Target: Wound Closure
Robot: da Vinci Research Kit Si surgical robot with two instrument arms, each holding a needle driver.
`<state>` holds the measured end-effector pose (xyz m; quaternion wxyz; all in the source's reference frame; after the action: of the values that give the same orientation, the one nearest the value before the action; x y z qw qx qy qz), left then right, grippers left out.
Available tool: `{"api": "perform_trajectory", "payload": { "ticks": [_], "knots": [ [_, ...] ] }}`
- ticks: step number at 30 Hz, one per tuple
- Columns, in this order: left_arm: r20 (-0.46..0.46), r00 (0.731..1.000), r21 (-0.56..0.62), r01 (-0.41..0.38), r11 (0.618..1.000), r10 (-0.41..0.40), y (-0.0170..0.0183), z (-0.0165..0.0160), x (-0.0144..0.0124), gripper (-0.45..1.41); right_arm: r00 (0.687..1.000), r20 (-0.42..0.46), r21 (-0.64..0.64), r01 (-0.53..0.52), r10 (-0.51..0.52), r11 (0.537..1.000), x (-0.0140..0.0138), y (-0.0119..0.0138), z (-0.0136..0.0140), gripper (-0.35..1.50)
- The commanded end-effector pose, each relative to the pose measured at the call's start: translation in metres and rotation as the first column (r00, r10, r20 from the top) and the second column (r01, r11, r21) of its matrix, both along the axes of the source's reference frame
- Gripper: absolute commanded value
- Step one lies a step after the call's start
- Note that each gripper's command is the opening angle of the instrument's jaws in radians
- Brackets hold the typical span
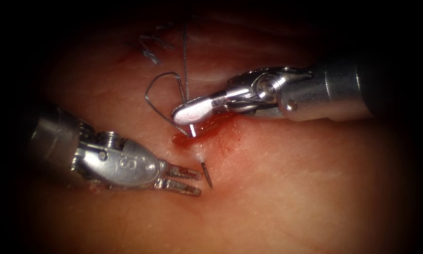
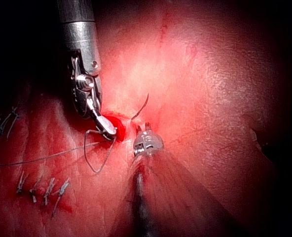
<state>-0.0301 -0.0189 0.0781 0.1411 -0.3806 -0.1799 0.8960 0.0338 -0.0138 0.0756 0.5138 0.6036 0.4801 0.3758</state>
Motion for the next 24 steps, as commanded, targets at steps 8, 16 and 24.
{"api": "perform_trajectory", "payload": {
  "ticks": [8,16,24],
  "knots": [
    [0.001,1.0,0.001,0.0,1.0,0.0,-0.0005,0.0004,-0.0004,-0.08,1.0,0.015,0.075,-0.001,0.0,0.997,-0.0005,-0.0021,-0.0006,0.39],
    [-0.001,1.0,0.001,0.004,1.0,-0.004,-0.0004,0.0,-0.0003,-0.08,0.976,-0.089,-0.5,-0.218,0.201,0.838,-0.0001,0.0005,0.0022,1.35],
    [-0.007,1.0,-0.012,0.011,1.0,-0.011,0.0,-0.0005,-0.0001,-0.08,0.969,-0.059,-0.488,-0.238,0.241,0.84,-0.0024,0.0035,0.0044,1.43]
  ]
}}
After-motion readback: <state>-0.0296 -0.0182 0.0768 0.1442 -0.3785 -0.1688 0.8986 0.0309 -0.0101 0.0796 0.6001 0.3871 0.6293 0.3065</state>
